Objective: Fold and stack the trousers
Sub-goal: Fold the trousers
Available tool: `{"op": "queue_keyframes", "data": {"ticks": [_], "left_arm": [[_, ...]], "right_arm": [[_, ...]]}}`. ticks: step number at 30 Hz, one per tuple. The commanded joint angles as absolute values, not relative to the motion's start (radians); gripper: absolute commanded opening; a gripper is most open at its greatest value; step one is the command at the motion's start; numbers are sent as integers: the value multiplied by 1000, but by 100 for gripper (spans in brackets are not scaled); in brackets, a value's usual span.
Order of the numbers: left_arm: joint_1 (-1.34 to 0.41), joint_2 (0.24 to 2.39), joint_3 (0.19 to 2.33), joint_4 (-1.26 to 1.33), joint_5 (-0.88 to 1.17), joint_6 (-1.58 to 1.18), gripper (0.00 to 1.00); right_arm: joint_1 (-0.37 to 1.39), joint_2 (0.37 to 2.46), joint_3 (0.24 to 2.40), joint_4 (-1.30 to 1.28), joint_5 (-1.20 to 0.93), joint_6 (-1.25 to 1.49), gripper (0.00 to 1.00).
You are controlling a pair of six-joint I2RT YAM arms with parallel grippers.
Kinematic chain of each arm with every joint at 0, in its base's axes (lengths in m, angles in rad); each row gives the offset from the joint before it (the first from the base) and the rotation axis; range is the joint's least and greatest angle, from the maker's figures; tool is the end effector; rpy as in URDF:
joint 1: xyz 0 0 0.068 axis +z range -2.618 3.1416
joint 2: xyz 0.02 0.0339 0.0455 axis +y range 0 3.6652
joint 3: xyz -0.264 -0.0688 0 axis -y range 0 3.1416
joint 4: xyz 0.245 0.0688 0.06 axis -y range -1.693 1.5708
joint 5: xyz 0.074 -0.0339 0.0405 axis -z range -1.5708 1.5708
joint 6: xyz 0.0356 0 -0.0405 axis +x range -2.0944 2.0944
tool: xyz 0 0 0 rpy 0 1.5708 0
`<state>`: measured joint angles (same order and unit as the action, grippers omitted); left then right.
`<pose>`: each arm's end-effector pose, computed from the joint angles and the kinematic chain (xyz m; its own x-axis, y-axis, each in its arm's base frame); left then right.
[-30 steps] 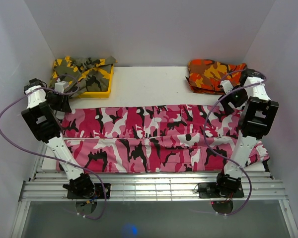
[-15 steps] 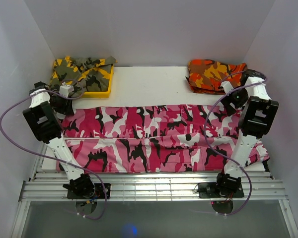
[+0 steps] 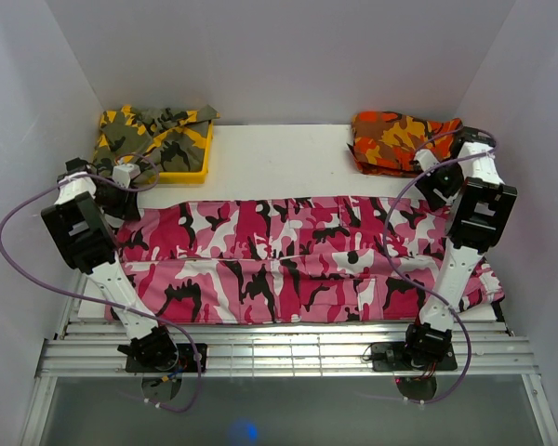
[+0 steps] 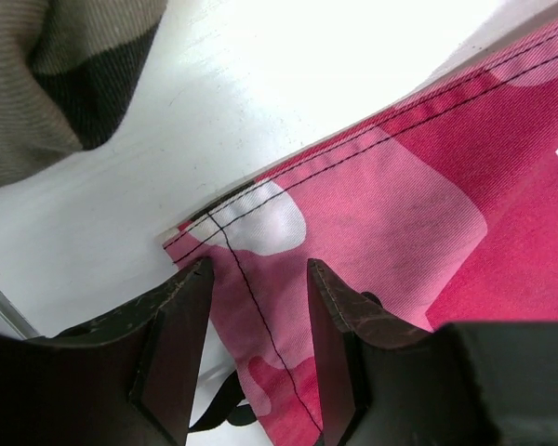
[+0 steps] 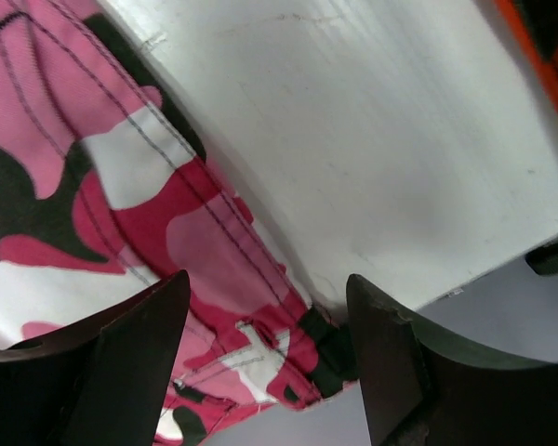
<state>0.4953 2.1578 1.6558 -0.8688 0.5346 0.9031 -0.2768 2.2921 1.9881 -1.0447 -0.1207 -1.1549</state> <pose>0.3875 0.1887 0.1655 -0.7851 0.3438 -0.5151 0.4790 0.8643 -0.1532 0.4534 -0.1244 0.1890 -0.6039 -0.7725 -0.1964 -0.7590 0.6326 -0.1540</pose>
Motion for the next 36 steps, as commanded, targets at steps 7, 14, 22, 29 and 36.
{"op": "queue_keyframes", "data": {"ticks": [7,14,22,29,36], "left_arm": [[492,2057,1618,-900,534,862,55],[505,2049,1787,-1006,600,951,54],[502,2227,2022,-1079,641,1101,53],[486,2290,1979,-1083,601,1242,52],[485,2351,1991,-1155,595,1359,53]], "right_arm": [[-295,2375,1931,-1028,-81,-1322,58],[-295,2329,1890,-1031,-101,-1354,14],[-293,2287,1885,-1040,-124,-1353,8],[-288,2273,1896,-1046,-126,-1345,8],[-282,2235,1844,-1028,-132,-1344,8]]}}
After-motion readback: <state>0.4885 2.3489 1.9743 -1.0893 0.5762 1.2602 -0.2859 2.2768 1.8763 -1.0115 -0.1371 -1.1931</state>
